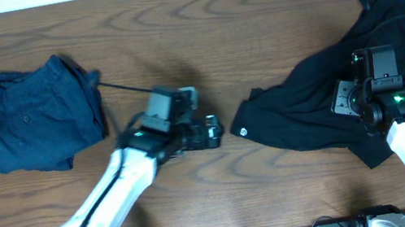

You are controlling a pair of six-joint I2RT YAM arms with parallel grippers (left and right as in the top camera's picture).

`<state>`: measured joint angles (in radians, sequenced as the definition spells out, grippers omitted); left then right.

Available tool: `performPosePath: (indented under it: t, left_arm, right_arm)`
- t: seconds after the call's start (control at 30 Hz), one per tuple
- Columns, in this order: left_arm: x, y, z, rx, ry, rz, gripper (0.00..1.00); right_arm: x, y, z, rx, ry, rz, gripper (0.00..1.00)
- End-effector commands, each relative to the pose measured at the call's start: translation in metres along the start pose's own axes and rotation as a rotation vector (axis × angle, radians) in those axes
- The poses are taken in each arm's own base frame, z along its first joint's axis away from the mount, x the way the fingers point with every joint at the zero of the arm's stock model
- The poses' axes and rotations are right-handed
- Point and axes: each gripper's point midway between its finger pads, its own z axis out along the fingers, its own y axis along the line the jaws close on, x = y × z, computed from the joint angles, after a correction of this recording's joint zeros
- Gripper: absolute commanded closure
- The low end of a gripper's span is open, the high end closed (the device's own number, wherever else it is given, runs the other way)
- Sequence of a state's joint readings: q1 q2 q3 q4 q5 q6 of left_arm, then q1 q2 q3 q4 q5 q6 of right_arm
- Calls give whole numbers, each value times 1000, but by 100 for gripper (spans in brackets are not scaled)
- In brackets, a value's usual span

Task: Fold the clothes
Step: 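Pull the black shirt with the right gripper toward table center, then grasp the black shirt's far end with the left gripper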

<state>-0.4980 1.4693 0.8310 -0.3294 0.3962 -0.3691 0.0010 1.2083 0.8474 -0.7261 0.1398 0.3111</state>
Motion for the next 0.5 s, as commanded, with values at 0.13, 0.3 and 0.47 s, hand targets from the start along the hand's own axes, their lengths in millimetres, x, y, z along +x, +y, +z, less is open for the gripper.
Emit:
performPosePath:
  t: [0.13,0.3,0.47]
  left_arm:
    - [8,-15,49,25,59,-196,2]
    - [4,-24,73,60,38,-202,5]
    - [0,-29,96,92,16,-213,8]
  right_arm:
    - [-3,-5,-4,17,-7,23,41]
    - [-2,-5,-4,17,-5,23,41]
    - [0,-6,-4,21,5,21,41]
